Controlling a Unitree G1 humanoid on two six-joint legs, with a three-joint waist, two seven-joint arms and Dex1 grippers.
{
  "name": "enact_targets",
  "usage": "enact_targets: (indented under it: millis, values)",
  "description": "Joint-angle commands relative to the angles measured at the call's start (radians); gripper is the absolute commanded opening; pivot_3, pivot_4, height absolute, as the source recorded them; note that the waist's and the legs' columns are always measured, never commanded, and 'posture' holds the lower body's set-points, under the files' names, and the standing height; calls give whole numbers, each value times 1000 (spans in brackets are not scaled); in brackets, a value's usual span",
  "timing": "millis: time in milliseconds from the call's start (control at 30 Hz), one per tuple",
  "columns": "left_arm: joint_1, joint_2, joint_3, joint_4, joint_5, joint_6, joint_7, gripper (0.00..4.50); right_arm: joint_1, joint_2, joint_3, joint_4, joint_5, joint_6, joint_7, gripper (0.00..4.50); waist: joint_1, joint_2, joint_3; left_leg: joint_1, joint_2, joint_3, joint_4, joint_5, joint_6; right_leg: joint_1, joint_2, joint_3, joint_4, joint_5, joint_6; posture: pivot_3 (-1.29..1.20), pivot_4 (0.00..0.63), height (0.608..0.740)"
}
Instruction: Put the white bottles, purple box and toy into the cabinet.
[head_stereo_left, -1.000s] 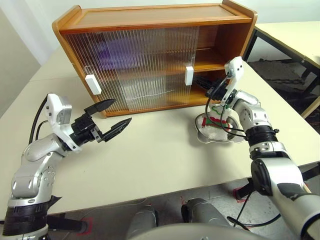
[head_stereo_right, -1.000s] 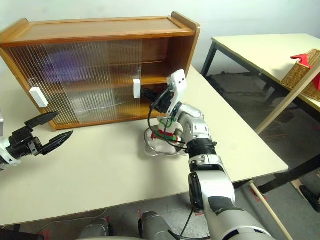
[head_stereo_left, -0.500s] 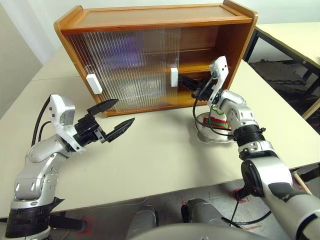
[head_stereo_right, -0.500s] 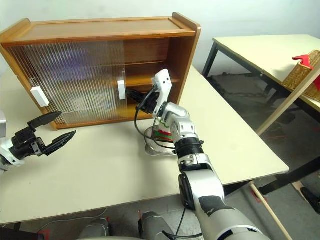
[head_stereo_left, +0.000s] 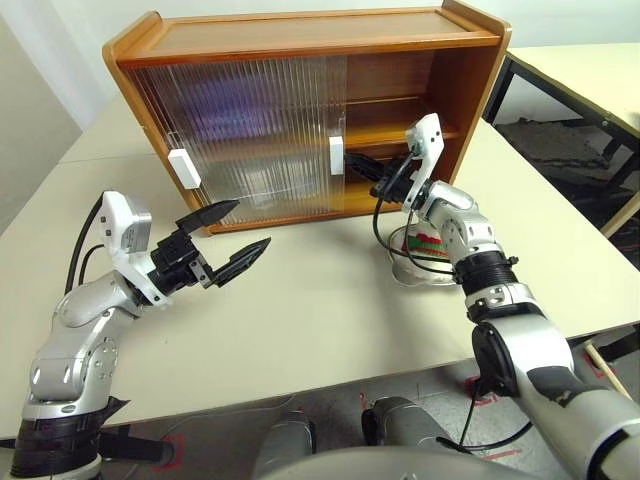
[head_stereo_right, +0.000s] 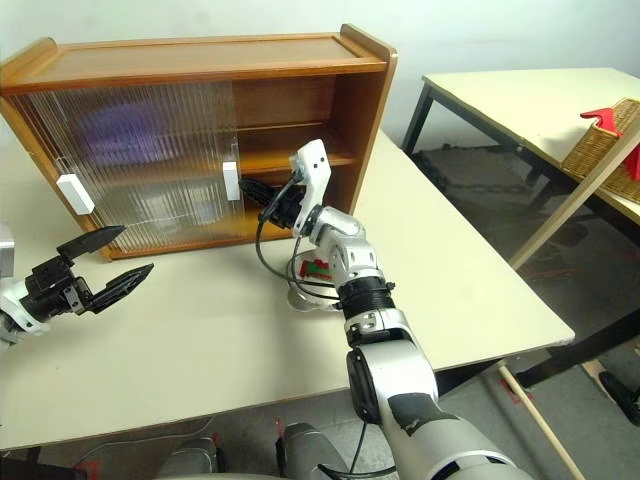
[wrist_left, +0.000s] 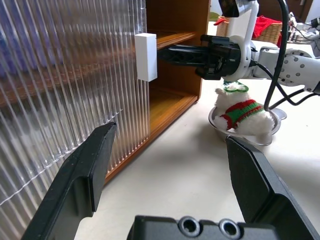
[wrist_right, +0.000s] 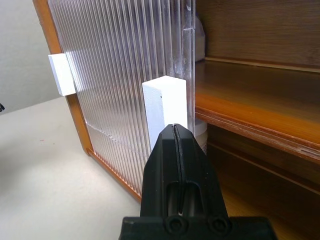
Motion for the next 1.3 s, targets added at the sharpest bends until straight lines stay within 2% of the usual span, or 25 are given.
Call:
enact_targets:
  millis: [33, 267, 367, 667, 700, 833, 1000, 1133, 1300]
  values:
    - [11, -4, -2, 10, 7, -14, -9, 4500, -10, 9, 18, -25, -8, 11, 4, 44, 0, 0, 0, 0, 0, 0, 0, 0, 0, 0, 0, 0, 0, 0, 0, -90, 0, 740]
    - [20, -2, 1, 19, 7, -23, -14, 4500, 38, -79, -1, -83, 7, 67, 27, 44, 4, 0, 0, 0, 2, 0, 0, 0, 0, 0, 2, 0, 0, 1, -2, -101, 0, 740]
    - [7, -2, -13, 26, 10, -23, -17, 4500, 72, -123, 4, -136, 13, 127, 43, 920, 7, 0, 0, 0, 2, 0, 1, 0, 0, 1, 2, 0, 0, 1, -2, -107, 0, 740]
    - [-12, -2, -25, 23, 7, -13, -12, 4500, 156, -301, -25, -314, 43, 286, 81, 4291, 7, 0, 0, 1, 2, 1, 2, 0, -1, 2, 3, 0, 0, 2, -1, -118, 0, 740]
    - [-10, 0, -22, 24, 5, -12, -14, 4500, 169, -326, -23, -344, 45, 310, 85, 4441, 7, 0, 0, 1, 2, 1, 2, 0, -1, 2, 4, 0, 0, 2, -1, -121, 0, 740]
    - [-8, 10, -15, 27, 2, -8, -22, 4500, 207, -429, 10, -500, 63, 461, 110, 4441, 7, 0, 0, 1, 0, 2, 3, 1, -1, 3, 6, 0, 0, 1, 0, -125, 0, 740]
    - [-24, 16, -18, 37, 1, -5, -29, 4500, 207, -495, 6, -695, 137, 832, 19, 4441, 3, -1, -1, 4, 1, 6, 3, 1, -3, 5, 12, 1, 0, -3, 8, -132, 0, 740]
    - [-13, 17, -15, 37, -2, -5, -40, 4500, 216, -622, 53, -913, 215, 1185, -7, 4441, 5, -1, 0, 9, -2, 7, 3, 1, -3, 10, 13, 1, 0, -4, 9, -134, 0, 740]
    - [-9, 19, -13, 39, -1, -4, -46, 4500, 181, -728, 121, -1020, 246, 1366, -31, 4441, 3, -1, -1, 9, -5, 4, 2, 1, -3, 11, 13, 2, 0, -4, 9, -134, 0, 740]
